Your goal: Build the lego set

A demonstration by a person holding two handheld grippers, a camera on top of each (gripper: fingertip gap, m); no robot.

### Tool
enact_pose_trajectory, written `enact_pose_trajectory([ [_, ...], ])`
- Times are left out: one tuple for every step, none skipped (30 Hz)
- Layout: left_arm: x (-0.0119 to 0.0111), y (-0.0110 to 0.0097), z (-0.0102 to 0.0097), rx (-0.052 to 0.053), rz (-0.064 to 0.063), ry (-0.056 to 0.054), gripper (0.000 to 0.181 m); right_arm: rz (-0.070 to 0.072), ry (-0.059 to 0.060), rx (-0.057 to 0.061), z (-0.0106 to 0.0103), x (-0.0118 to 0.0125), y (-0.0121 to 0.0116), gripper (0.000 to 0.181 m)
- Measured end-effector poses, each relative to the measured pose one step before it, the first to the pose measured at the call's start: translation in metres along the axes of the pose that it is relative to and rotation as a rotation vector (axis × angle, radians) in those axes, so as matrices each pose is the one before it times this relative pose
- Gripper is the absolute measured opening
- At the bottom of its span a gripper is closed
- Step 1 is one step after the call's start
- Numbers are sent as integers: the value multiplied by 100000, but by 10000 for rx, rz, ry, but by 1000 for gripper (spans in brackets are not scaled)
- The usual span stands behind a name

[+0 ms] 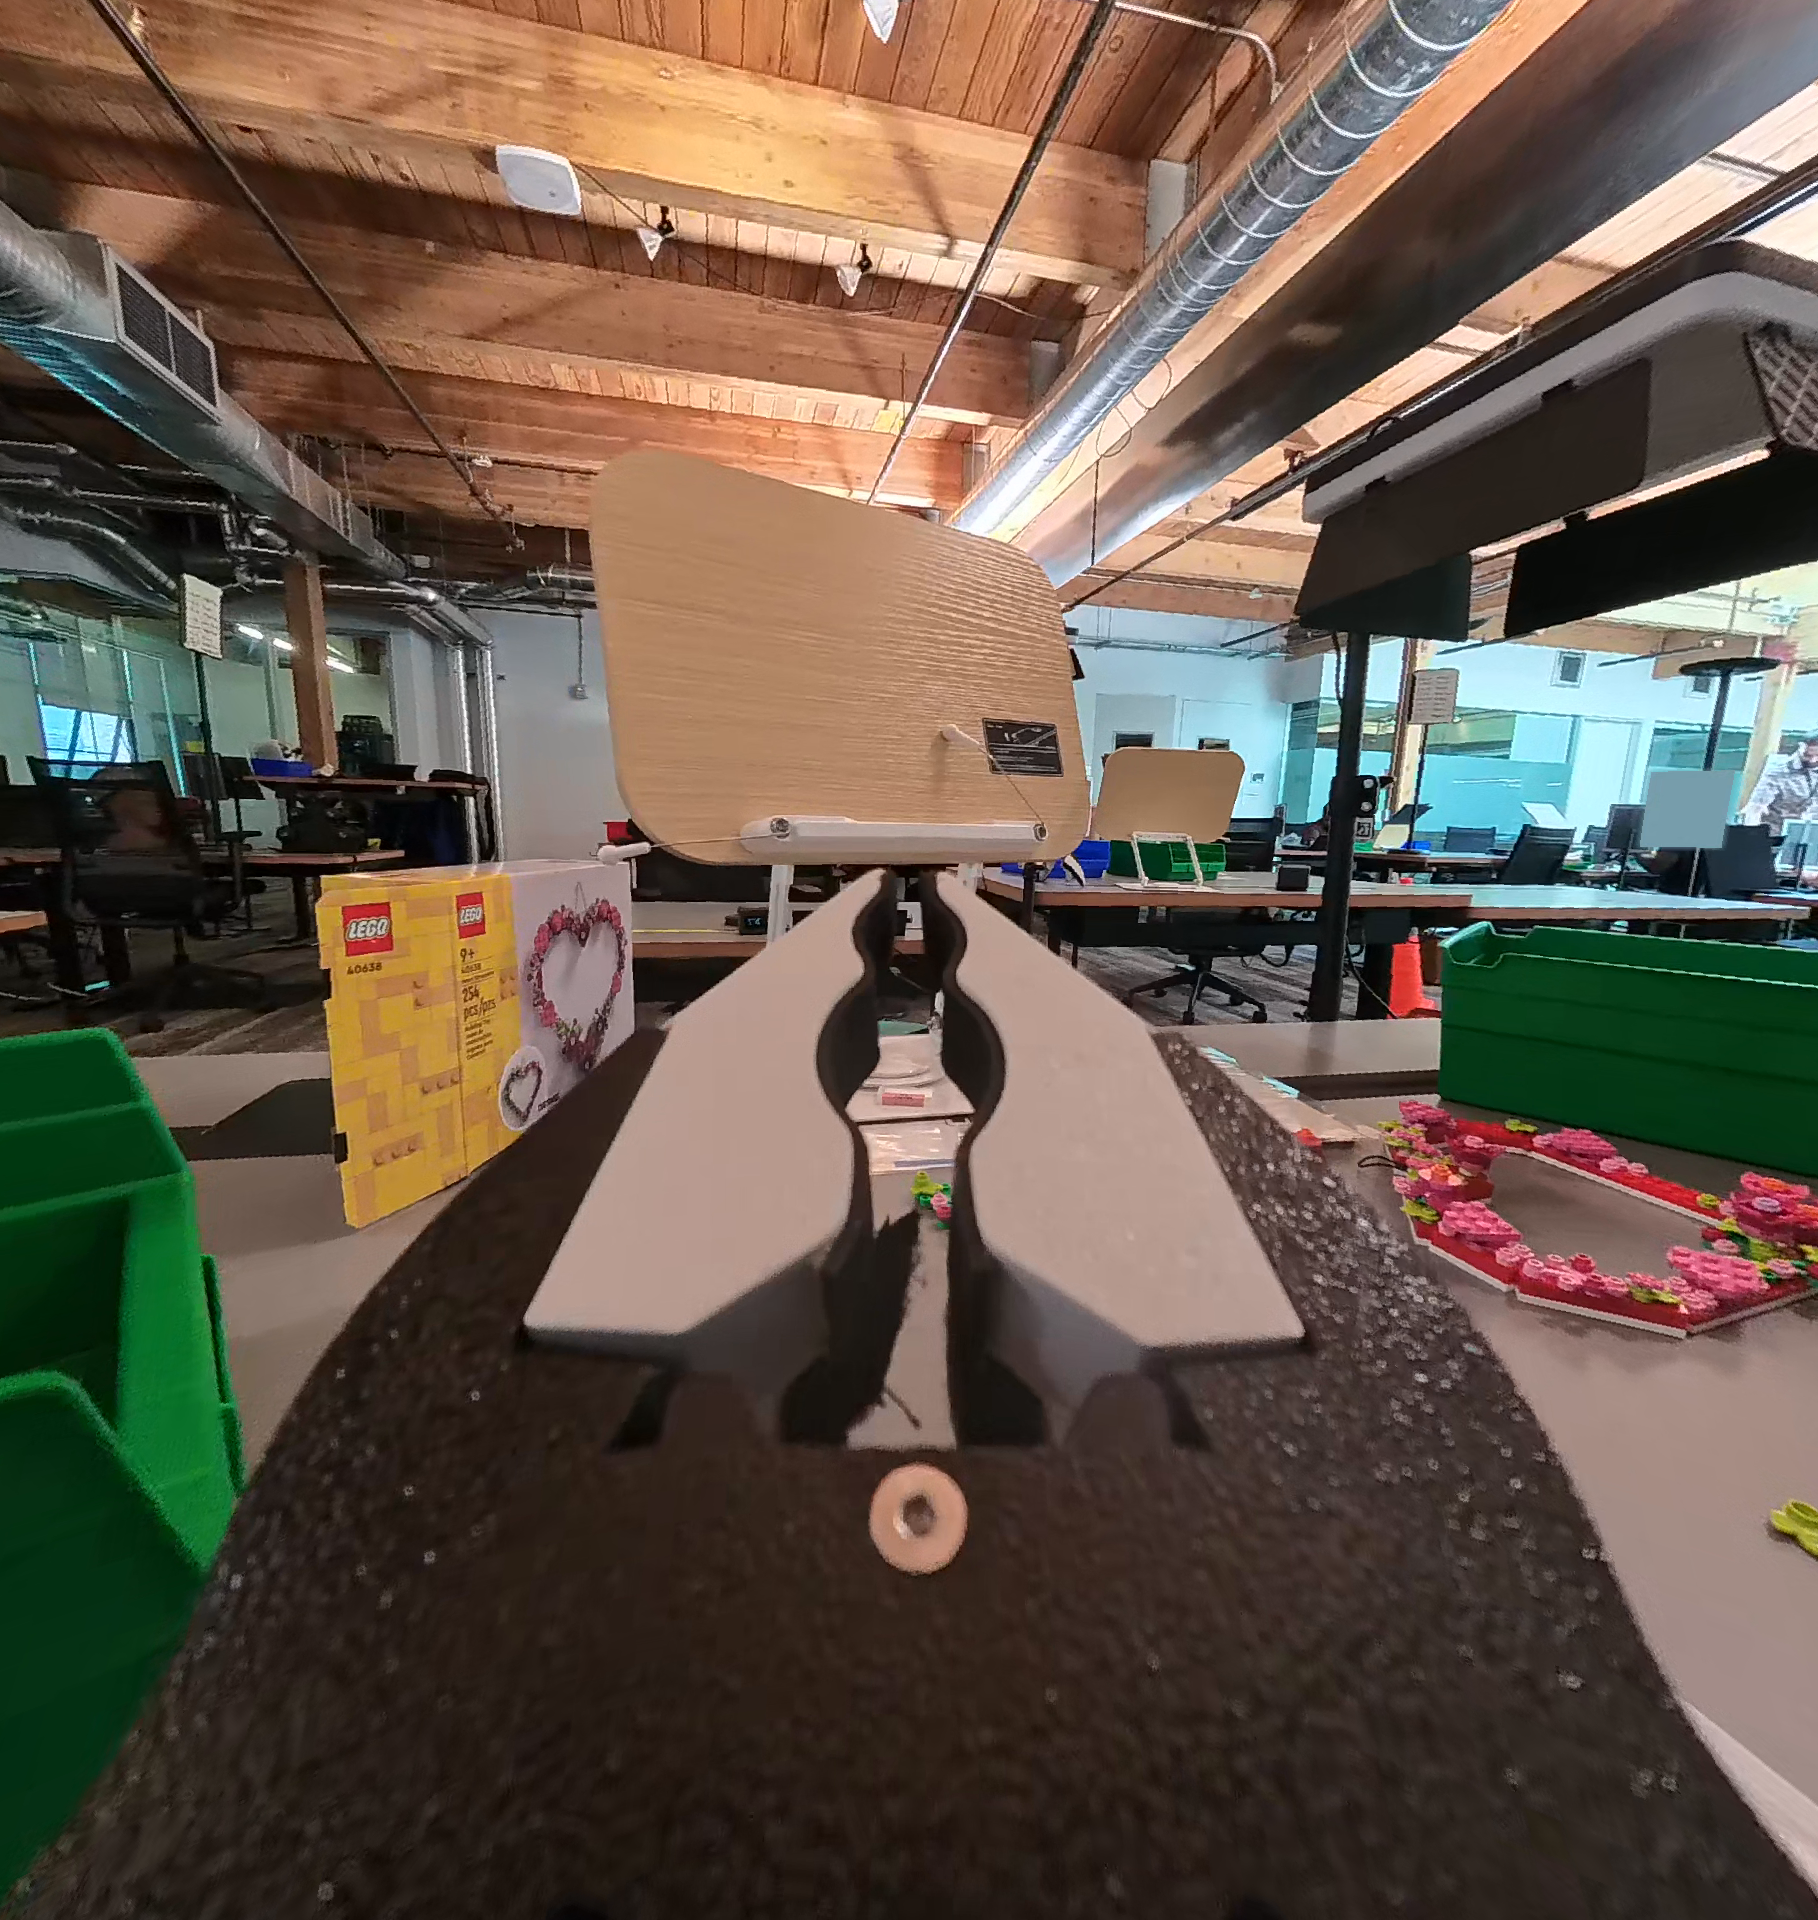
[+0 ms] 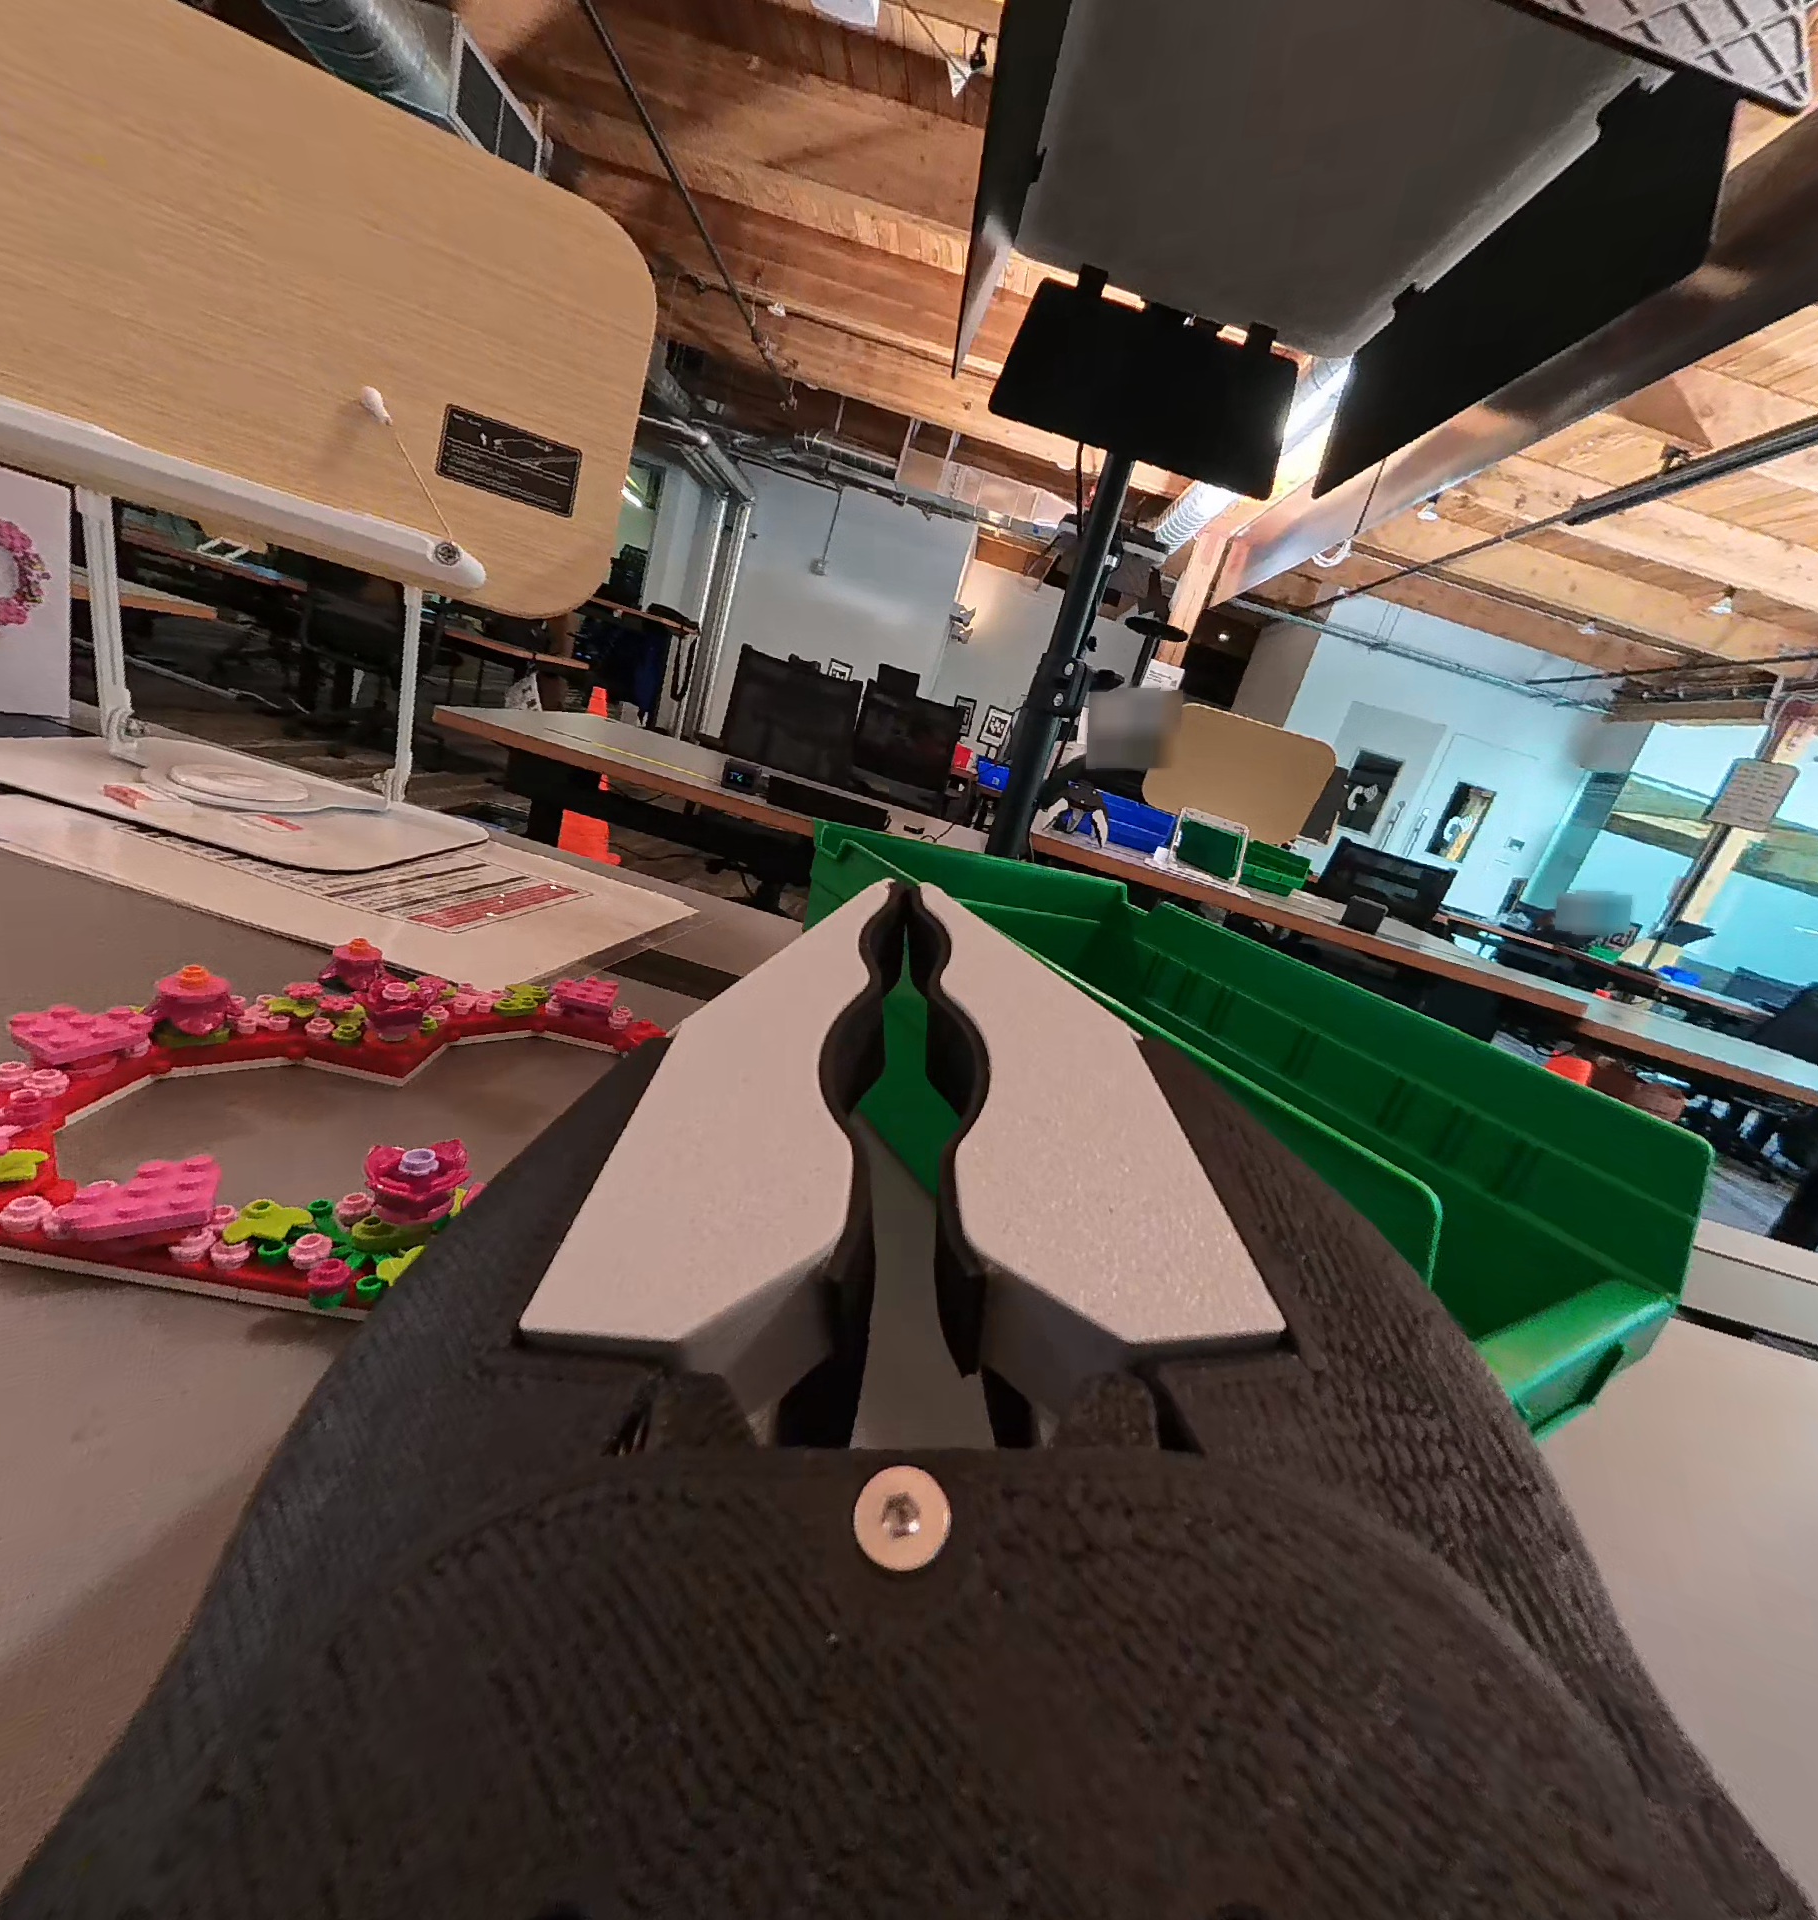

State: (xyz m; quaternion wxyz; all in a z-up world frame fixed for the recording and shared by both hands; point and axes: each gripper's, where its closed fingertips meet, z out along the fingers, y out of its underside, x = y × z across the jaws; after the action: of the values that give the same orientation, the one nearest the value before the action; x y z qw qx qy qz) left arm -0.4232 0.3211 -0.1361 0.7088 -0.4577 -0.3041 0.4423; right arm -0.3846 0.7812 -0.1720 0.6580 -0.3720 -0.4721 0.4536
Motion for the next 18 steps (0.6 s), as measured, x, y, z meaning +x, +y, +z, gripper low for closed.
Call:
enact_pose_trajectory([
  [55,24,7,-5,34,15,2,13,5,0,-8,18,4,0],
  [51,1,3,1,32,14,1,17,-2,-1,1,4,7,0],
  [43,2,8,1,27,15,1,18,0,-10,4,14,26,0],
  [33,13,-1,-1,21,12,1,15,5,-18,18,21,42,0],
  [9,13,13,-4,11,2,1,15,16,-10,-3,34,10,0],
  [0,20,1,-5,3,4,1,17,10,4,-5,33,1,0],
  [1,23,9,-5,-3,5,1,17,9,5,-4,30,-1,0],
  [9,12,4,-6,-4,7,1,14,8,-4,-11,21,9,0],
  [7,6,7,-2,-2,7,1,10,10,-9,7,26,12,0],
  [4,-1,-4,0,-2,8,1,4,5,-1,0,14,4,0],
  [16,8,6,-3,-7,12,1,2,-5,1,1,-9,-1,0],
  [29,2,4,0,-3,13,1,-3,-7,-4,6,-19,5,0],
  [27,-3,11,-2,10,11,1,-8,-7,-3,7,-15,4,0],
  [32,1,-6,-2,23,9,1,-3,-11,-2,-5,-25,9,0],
  [43,-11,-1,0,23,16,1,-3,-10,-3,7,-24,4,0],
  [50,-14,1,2,21,21,1,-2,-8,-6,5,-22,8,0],
  [43,-19,-2,4,27,9,1,1,-5,-4,7,-9,7,0],
  [48,-20,-2,5,32,16,1,3,-12,-6,5,-21,11,0],
])
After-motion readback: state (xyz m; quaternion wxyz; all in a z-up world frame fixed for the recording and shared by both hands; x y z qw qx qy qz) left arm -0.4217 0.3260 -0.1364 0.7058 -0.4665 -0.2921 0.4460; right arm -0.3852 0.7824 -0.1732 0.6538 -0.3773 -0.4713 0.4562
